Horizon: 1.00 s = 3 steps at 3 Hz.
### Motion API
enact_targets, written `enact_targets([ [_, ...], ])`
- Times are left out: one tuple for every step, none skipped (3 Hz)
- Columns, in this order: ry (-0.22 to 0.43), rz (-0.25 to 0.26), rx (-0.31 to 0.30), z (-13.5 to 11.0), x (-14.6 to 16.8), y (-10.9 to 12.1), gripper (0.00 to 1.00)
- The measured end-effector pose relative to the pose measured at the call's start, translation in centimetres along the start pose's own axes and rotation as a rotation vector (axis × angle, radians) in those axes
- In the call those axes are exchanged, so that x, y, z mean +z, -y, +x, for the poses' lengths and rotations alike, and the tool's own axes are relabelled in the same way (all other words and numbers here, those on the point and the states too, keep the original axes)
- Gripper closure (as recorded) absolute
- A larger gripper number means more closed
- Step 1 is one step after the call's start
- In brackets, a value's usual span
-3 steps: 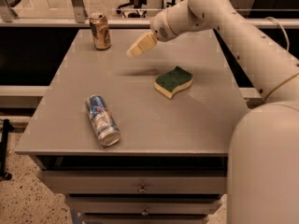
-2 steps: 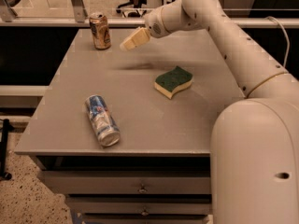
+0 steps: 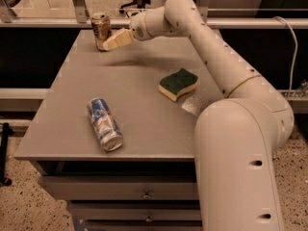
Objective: Pick orange can
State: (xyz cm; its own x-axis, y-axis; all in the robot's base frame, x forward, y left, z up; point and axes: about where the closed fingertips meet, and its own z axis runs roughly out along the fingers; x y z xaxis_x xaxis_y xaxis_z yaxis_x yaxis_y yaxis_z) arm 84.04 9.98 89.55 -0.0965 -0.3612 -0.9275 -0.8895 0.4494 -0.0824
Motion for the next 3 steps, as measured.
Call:
enact_targets([
  [0.035,-0.002,0.019,-0.7,2.6,-0.5,0.00],
  [0.062,-0.017,0.029,-1.4,4.4,-1.2,0.00],
  [0.078,-0.027,0.055,-1.3,6.0,-1.6,0.24],
])
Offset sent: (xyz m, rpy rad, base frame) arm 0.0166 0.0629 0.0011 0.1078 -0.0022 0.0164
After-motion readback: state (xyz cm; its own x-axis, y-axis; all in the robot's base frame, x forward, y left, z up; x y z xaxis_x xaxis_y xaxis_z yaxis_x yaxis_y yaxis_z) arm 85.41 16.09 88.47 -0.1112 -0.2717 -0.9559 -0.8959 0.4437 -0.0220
